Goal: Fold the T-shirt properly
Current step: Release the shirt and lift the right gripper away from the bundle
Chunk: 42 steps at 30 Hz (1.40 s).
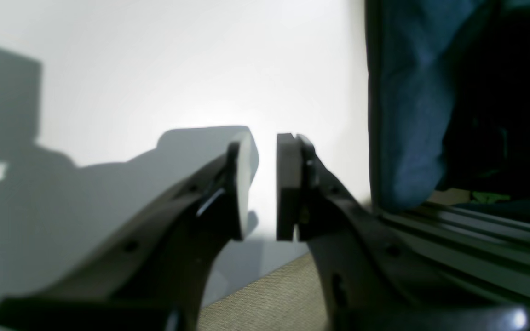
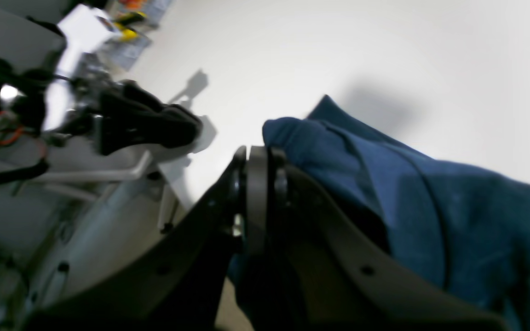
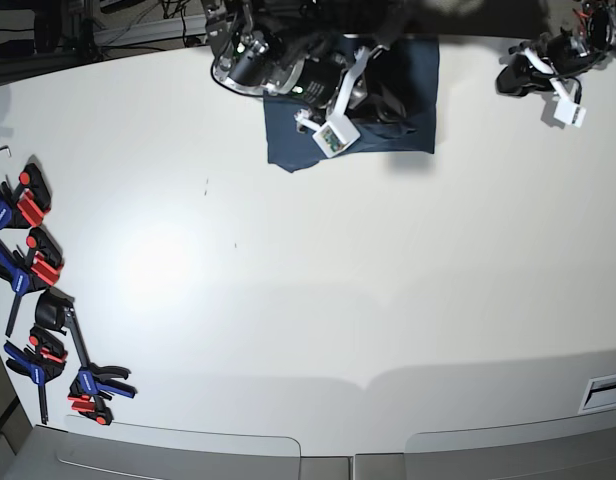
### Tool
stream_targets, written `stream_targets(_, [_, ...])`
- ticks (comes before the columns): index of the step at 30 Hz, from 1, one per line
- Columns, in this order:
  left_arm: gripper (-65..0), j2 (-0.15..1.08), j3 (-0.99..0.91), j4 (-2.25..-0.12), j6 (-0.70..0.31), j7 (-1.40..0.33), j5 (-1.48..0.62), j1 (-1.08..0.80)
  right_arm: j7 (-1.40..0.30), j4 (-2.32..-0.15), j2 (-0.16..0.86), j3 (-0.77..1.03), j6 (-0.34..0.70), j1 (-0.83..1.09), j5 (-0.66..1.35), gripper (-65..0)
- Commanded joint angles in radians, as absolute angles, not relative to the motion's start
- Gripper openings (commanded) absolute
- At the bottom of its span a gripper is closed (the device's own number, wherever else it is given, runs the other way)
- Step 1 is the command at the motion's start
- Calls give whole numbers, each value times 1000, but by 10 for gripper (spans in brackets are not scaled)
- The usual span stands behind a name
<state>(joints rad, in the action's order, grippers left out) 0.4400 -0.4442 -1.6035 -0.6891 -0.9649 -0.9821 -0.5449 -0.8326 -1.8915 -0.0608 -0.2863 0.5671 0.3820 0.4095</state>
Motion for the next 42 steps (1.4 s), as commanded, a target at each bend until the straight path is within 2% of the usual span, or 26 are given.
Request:
stream_targets(1, [-566, 455, -451, -1615, -698, -948, -1000, -545, -800, -1909, -83, -289, 559, 377, 415, -650])
stream_targets(7, [-566, 455, -451, -1615, -698, -948, -1007, -545, -772, -1909, -145, -289, 544, 377, 348, -650])
stream_targets(14, [-566, 455, -451, -1615, -698, -948, -1007, -545, -767, -1909, -150, -289, 544, 357, 340, -647])
stream_targets(17, [-566, 455, -451, -1615, -698, -948, -1007, -545, -767, -1909, -150, -289, 545, 357, 348, -421])
stream_targets(18, [-566, 455, -451, -1615, -698, -948, -1007, -545, -767, -1909, -150, -289, 545, 357, 356, -378])
stream_targets(19, [-566, 455, -451, -1615, -698, -948, -1007, -545, -767, -1909, -150, -289, 545, 357, 369, -363])
stream_targets(23, [-566, 455, -451, -1615, -698, -948, -1007, -545, -789, -1917, -150, -289, 546, 340, 424, -364])
stream_targets(29, [-566, 455, -451, -1615, -698, -949, -1007, -546, -968, -2077, -150, -287, 546, 314, 410, -364])
stream_targets(33, [-566, 455, -451, -1615, -698, -947, -1010, -545, -987, -2174, -149, -287, 545, 348, 266, -364])
stream_targets(37, [-566, 462, -451, -1616, -698, -949, -1134, -545, -974, -2189, -111, -287, 515, 378, 139, -377])
stream_targets(39, [-566, 467, -451, -1618, -698, -963, -1198, -542, -960, -2189, -84, -287, 469, 384, 58, -447])
stream_targets(42, [-566, 469, -451, -1619, -698, -1032, -1288, -530, -949, -2189, -46, -285, 436, 384, -6, -644])
